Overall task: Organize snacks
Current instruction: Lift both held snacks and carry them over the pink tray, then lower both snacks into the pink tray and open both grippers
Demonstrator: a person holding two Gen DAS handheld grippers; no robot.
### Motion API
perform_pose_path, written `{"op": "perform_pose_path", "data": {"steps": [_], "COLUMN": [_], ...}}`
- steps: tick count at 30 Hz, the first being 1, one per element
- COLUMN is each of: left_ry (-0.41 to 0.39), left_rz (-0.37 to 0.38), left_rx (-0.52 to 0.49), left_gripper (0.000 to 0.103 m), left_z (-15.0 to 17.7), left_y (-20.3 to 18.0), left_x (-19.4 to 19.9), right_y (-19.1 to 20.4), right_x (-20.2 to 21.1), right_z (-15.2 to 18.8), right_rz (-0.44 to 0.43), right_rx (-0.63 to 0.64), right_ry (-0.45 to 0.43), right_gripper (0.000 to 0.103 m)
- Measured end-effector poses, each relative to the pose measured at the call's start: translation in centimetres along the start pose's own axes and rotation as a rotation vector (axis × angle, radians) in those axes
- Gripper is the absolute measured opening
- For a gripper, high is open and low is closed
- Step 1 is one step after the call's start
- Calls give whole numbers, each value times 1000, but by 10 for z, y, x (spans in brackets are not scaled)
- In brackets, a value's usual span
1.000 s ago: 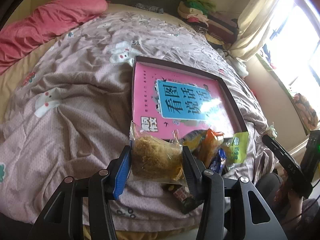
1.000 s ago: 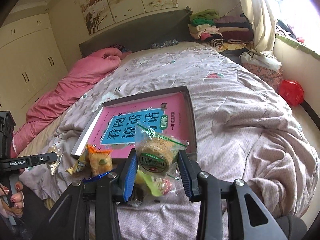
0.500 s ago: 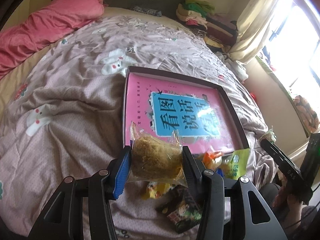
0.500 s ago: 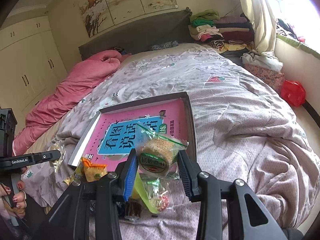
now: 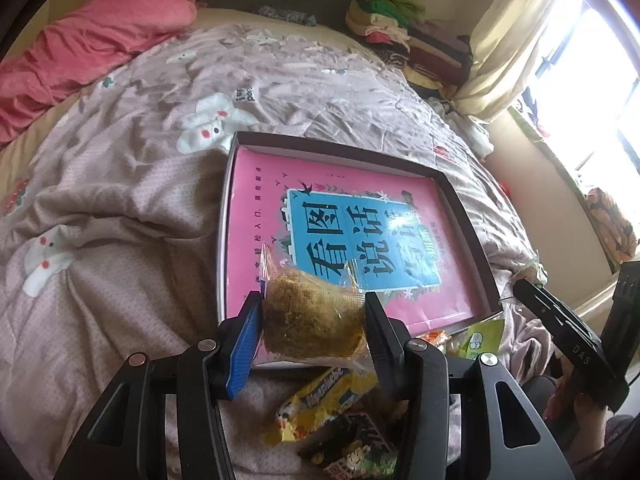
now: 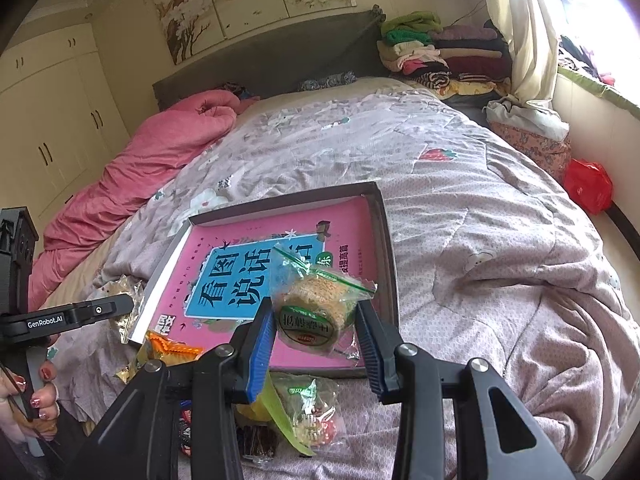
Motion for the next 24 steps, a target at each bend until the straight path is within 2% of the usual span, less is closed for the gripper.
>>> {"op": "perform_pose_path", "data": {"steps": [24], "left_ry": [87], "left_rz": [-10], "left_rx": [5], "left_gripper": [51], "left_z": [1], "left_y": [1], "left_x": [-52], "right_y": [-13], "right_x": [-37], "right_z": [3], "right_rz": [26], "right_rx": [-33], "right_ry": [87], "right_gripper": [40]}}
Point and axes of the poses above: each gripper's, at about its wrist camera, not at the fingertips, and x roughly against the way its jaws point, y to its left, z to its underside, the point moved 10 cm from there along -x, roughly the way its jaws point, and after that the axes turned 1 degree about -x, right-handed, at the moved point
